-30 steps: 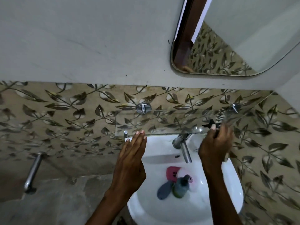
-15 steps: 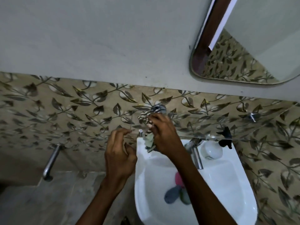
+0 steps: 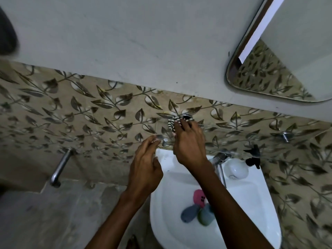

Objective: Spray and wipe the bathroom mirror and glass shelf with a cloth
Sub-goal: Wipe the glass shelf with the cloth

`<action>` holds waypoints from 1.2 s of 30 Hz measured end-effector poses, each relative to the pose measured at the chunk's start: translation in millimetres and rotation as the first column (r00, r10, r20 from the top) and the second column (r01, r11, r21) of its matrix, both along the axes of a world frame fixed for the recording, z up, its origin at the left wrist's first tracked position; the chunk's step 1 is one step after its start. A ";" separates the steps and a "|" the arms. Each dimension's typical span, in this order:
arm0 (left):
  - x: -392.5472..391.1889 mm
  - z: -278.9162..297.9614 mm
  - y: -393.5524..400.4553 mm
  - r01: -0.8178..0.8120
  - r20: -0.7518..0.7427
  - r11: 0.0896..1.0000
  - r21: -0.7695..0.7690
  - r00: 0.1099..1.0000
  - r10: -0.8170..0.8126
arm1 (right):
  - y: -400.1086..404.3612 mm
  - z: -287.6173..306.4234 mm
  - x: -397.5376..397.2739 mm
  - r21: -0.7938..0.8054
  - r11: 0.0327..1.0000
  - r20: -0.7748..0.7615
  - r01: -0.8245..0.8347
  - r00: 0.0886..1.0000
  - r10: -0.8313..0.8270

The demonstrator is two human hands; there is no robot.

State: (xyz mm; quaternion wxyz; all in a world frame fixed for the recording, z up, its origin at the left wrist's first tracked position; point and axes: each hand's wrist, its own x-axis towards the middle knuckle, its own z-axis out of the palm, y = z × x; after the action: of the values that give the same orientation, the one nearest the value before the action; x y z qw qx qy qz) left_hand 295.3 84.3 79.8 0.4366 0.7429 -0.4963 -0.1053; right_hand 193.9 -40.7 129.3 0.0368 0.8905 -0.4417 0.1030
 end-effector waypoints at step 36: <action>-14.4 -0.4 -6.2 -0.073 -0.083 0.994 -0.076 0.994 0.066 | -14.9 -8.5 -14.5 -0.052 0.998 0.241 -0.028 0.970 0.039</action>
State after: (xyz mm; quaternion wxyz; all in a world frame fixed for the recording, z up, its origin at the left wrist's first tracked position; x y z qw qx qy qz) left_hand 280.9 78.1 79.4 0.4885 0.7371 -0.4561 -0.1000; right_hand 179.4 -55.6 120.9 0.0025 0.8775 -0.4251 0.2220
